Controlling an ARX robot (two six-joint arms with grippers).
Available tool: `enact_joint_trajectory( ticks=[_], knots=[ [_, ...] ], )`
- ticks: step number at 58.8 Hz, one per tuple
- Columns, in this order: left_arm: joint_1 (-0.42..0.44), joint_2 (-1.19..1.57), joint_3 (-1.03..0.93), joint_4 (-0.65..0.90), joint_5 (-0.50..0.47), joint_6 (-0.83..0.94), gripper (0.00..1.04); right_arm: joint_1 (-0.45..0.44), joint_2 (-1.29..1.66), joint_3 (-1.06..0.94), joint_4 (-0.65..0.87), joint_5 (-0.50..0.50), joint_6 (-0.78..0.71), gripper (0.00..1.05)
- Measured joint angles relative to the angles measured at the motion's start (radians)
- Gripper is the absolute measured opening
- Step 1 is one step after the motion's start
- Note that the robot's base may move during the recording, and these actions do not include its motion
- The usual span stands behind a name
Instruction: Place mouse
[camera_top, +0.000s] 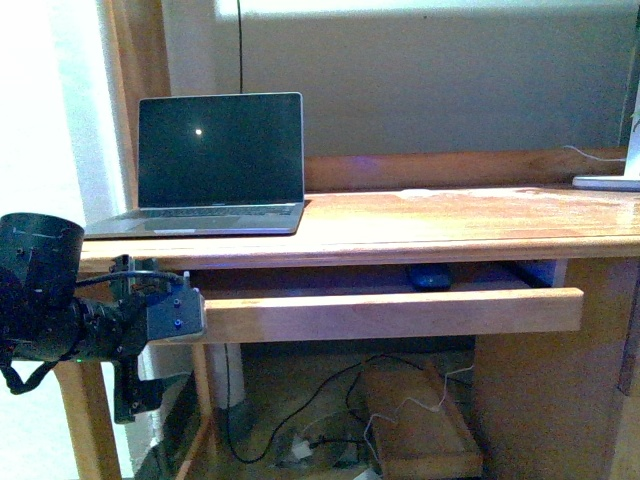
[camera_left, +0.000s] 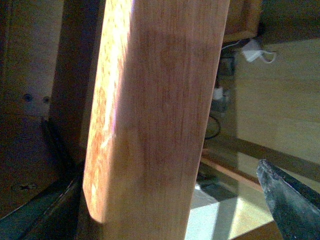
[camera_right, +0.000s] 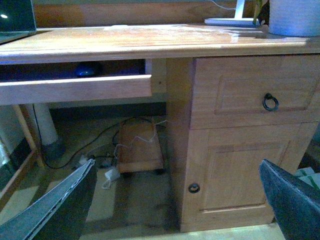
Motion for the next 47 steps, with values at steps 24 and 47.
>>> enact_joint_trajectory(
  ticks=[24,47],
  knots=[
    [-0.142,-0.336,-0.304,-0.247,0.066,-0.367,0.97,0.0,0.0,0.0,0.0,0.0,0.0,0.97],
    [-0.185,-0.527,-0.407,0.1,-0.108,-1.167,0.97,0.0,0.0,0.0,0.0,0.0,0.0,0.97]
  ],
)
